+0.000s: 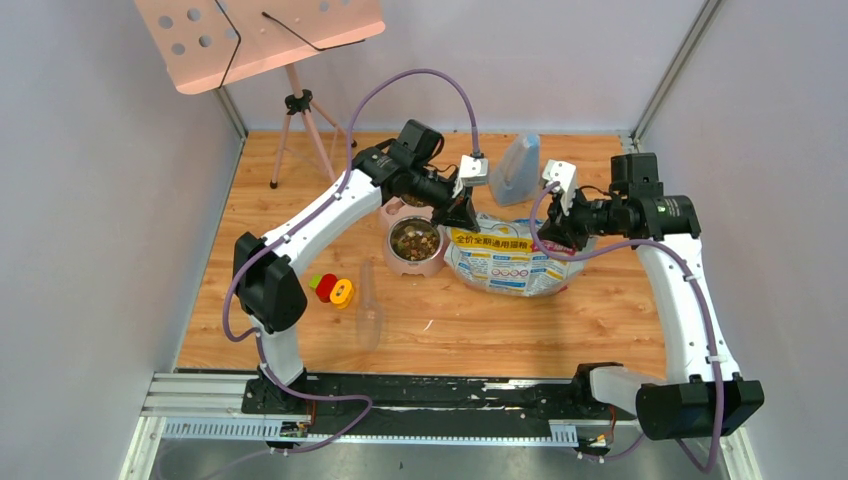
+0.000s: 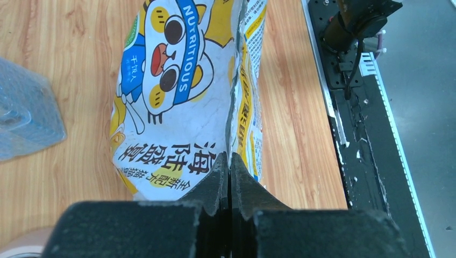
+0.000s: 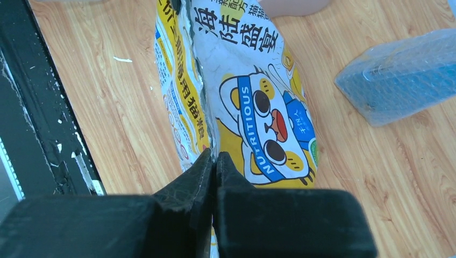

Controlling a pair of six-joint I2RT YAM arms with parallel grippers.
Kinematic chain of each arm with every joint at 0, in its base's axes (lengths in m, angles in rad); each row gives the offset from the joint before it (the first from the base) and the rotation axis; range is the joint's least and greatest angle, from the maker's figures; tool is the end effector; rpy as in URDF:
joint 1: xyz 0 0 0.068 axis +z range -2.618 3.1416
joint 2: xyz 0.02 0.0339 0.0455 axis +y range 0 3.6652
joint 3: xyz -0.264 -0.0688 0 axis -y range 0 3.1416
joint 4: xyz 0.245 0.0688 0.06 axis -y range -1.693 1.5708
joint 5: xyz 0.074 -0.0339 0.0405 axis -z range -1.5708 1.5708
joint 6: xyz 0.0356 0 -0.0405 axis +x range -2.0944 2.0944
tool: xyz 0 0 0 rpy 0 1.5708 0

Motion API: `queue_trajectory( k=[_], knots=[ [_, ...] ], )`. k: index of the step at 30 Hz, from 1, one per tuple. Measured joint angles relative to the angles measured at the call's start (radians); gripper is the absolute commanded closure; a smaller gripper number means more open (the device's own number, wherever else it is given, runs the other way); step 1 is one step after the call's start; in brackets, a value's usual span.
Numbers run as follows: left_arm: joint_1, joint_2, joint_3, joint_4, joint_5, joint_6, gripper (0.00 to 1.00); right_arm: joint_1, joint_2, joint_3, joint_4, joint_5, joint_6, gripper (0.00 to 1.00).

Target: Serve the pet food

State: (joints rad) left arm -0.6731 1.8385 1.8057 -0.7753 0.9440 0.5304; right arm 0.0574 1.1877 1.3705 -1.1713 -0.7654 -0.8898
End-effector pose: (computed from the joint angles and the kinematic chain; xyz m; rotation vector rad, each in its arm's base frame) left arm 0.2965 -0.2733 0.3514 1.6121 1.5542 -1.1798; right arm 0.2044 0.0365 0.3787 -1.2736 1.8873 0.5584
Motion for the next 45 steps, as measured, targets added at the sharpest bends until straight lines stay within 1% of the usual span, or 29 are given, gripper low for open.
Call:
queue_trajectory(
  k=[2,3,5,7,10,13,15,16,17,18,19,20,21,22,24,27,31,33,34,35,36,38,39,40,41,43,45],
  knots=[
    [0.000,0.000,0.000,0.000,0.002,-0.001,0.86,0.000,0.002,0.004,-0.010,-0.007,-0.011,1.00],
    [0.000,0.000,0.000,0.000,0.006,-0.001,0.73,-0.001,0.003,0.007,-0.016,-0.011,-0.014,1.00],
    [0.000,0.000,0.000,0.010,0.018,-0.018,0.62,-0.003,0.006,0.011,-0.027,-0.018,-0.015,1.00],
    [-0.001,0.000,-0.005,0.065,0.039,-0.060,0.58,-0.005,0.012,0.015,-0.037,-0.028,-0.014,1.00],
    [-0.014,-0.003,-0.032,0.188,0.053,-0.126,0.57,-0.007,0.023,0.023,-0.045,-0.037,-0.013,1.00],
    [-0.048,-0.001,-0.034,0.253,0.053,-0.159,0.56,-0.008,0.027,0.026,-0.045,-0.041,-0.010,1.00],
    [-0.078,0.004,-0.033,0.288,0.059,-0.172,0.61,-0.008,0.029,0.026,-0.045,-0.045,-0.008,1.00],
    [-0.095,0.010,-0.029,0.304,0.061,-0.178,0.69,-0.008,0.029,0.026,-0.045,-0.045,-0.006,0.99],
    [-0.108,0.019,-0.026,0.321,0.063,-0.184,0.73,-0.008,0.029,0.026,-0.045,-0.046,-0.005,0.97],
    [-0.120,0.030,-0.023,0.333,0.063,-0.192,0.79,-0.008,0.029,0.026,-0.045,-0.046,-0.004,0.94],
    [-0.127,0.040,-0.021,0.345,0.061,-0.196,0.82,-0.008,0.029,0.026,-0.047,-0.047,-0.002,0.90],
    [-0.134,0.054,-0.015,0.356,0.060,-0.200,0.89,-0.008,0.029,0.026,-0.052,-0.048,0.002,0.83],
    [-0.135,0.064,-0.011,0.366,0.060,-0.208,0.92,-0.008,0.029,0.026,-0.056,-0.049,0.006,0.75],
    [-0.136,0.070,-0.011,0.377,0.060,-0.214,0.97,-0.008,0.029,0.026,-0.057,-0.056,0.011,0.69],
    [-0.135,0.078,-0.011,0.392,0.061,-0.231,1.00,-0.008,0.029,0.028,-0.043,-0.076,0.025,0.63],
    [-0.135,0.079,-0.011,0.404,0.060,-0.243,1.00,-0.008,0.028,0.031,-0.016,-0.110,0.047,0.61],
    [-0.136,0.079,-0.011,0.406,0.060,-0.255,1.00,0.000,0.029,0.031,0.023,-0.153,0.084,0.67],
    [-0.136,0.079,-0.011,0.406,0.060,-0.261,0.98,0.007,0.032,0.031,0.039,-0.167,0.098,0.76],
    [-0.136,0.079,-0.011,0.407,0.059,-0.264,0.96,0.012,0.037,0.031,0.047,-0.174,0.105,0.79],
    [-0.136,0.079,-0.011,0.407,0.059,-0.269,0.91,0.014,0.042,0.031,0.053,-0.180,0.109,0.82],
    [-0.136,0.079,-0.011,0.409,0.057,-0.274,0.89,0.018,0.048,0.031,0.060,-0.183,0.114,0.84],
    [-0.136,0.079,-0.011,0.411,0.053,-0.285,0.84,0.021,0.056,0.031,0.071,-0.187,0.119,0.96],
    [-0.136,0.079,-0.011,0.413,0.052,-0.289,0.79,0.021,0.060,0.031,0.075,-0.187,0.120,1.00],
    [-0.136,0.079,-0.011,0.414,0.051,-0.291,0.76,0.021,0.061,0.031,0.077,-0.188,0.118,1.00],
    [-0.136,0.079,-0.011,0.414,0.049,-0.293,0.69,0.021,0.062,0.031,0.078,-0.188,0.117,1.00],
    [-0.136,0.079,-0.011,0.414,0.048,-0.295,0.60,0.021,0.062,0.031,0.078,-0.187,0.114,1.00],
    [-0.137,0.079,-0.007,0.402,0.046,-0.289,0.57,0.021,0.062,0.031,0.077,-0.187,0.110,1.00]
  ],
)
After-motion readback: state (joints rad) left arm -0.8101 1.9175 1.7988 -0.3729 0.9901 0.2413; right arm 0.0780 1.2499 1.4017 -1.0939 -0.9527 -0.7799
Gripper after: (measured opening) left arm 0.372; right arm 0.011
